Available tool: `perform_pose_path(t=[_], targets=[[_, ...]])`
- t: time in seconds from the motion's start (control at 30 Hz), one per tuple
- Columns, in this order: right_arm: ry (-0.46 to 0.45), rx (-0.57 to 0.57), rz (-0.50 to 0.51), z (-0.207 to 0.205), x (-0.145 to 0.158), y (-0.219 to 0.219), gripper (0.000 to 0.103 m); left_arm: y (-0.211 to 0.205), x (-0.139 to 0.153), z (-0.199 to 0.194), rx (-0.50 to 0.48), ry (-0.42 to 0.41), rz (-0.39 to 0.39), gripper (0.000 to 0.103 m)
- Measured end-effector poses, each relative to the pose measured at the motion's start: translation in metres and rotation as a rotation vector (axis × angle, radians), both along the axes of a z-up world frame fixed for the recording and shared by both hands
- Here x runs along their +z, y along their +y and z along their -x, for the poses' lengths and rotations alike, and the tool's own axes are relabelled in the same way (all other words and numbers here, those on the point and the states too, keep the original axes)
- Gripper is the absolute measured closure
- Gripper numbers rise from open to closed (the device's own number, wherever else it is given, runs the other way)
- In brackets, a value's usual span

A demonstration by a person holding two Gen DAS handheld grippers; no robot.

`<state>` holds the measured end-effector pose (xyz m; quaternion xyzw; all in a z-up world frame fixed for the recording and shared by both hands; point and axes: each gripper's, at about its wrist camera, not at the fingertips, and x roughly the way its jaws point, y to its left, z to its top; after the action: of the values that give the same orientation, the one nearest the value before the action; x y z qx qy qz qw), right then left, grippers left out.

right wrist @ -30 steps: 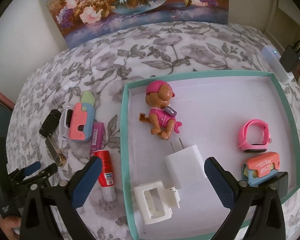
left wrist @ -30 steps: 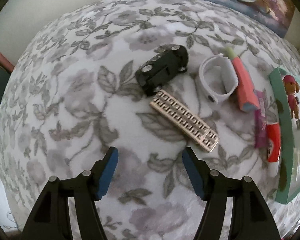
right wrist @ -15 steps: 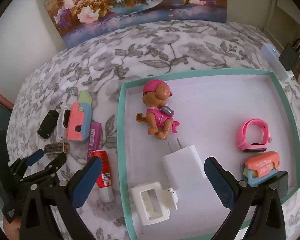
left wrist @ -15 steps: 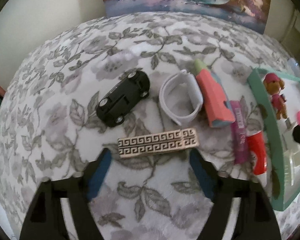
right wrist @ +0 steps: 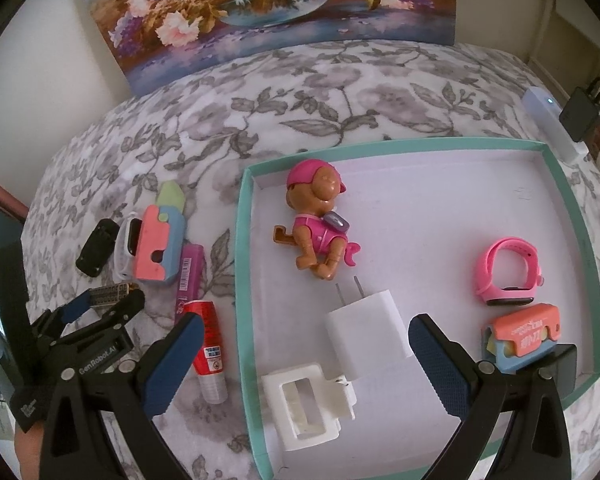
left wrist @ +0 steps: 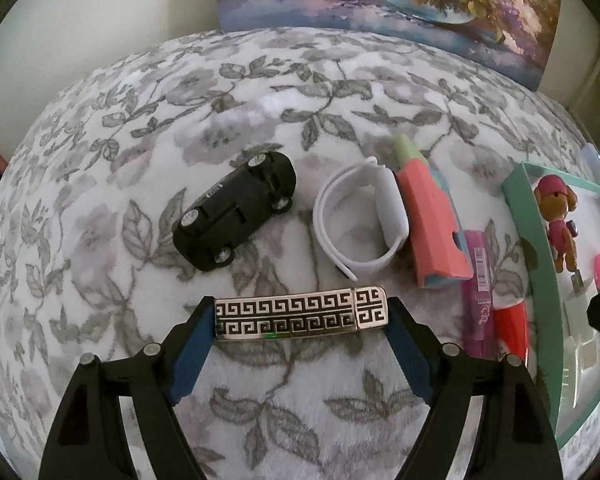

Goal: Organize rigid objects
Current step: 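Lift the gold bar with left tool while right tool grasps red glue stick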

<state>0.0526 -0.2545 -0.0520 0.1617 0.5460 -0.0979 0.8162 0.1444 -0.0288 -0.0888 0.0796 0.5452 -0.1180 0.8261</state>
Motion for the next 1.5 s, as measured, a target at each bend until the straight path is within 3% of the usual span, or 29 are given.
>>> perform_pose_path(t=[0.23, 0.43, 0.57, 0.7, 0.83, 0.93, 1.5], targets=[[-0.023, 0.033, -0.004, -0.002, 0.005, 0.008, 0.000, 0.005, 0.016, 0.004, 0.019, -0.011, -0.005, 0.020], [-0.089, 0.120, -0.014, -0.005, 0.018, 0.033, 0.000, 0.029, 0.051, 0.010, 0.174, -0.008, -0.020, 0.020], [-0.101, 0.178, -0.027, -0.007, 0.019, 0.050, 0.020, 0.042, 0.069, 0.020, 0.266, -0.006, -0.004, 0.020], [-0.103, 0.230, -0.058, -0.009, 0.017, 0.064, 0.033, 0.051, 0.079, 0.029, 0.330, 0.006, 0.047, 0.020], [-0.098, 0.260, -0.065, -0.010, 0.012, 0.074, 0.039, 0.051, 0.080, 0.034, 0.335, 0.011, 0.059, 0.020], [-0.069, 0.272, -0.051, -0.013, 0.004, 0.080, 0.054, 0.052, 0.078, 0.033, 0.337, 0.021, 0.059, 0.020], [0.043, 0.261, 0.033, -0.020, -0.029, 0.087, 0.078, 0.046, 0.070, 0.031, 0.306, 0.045, 0.049, 0.020]])
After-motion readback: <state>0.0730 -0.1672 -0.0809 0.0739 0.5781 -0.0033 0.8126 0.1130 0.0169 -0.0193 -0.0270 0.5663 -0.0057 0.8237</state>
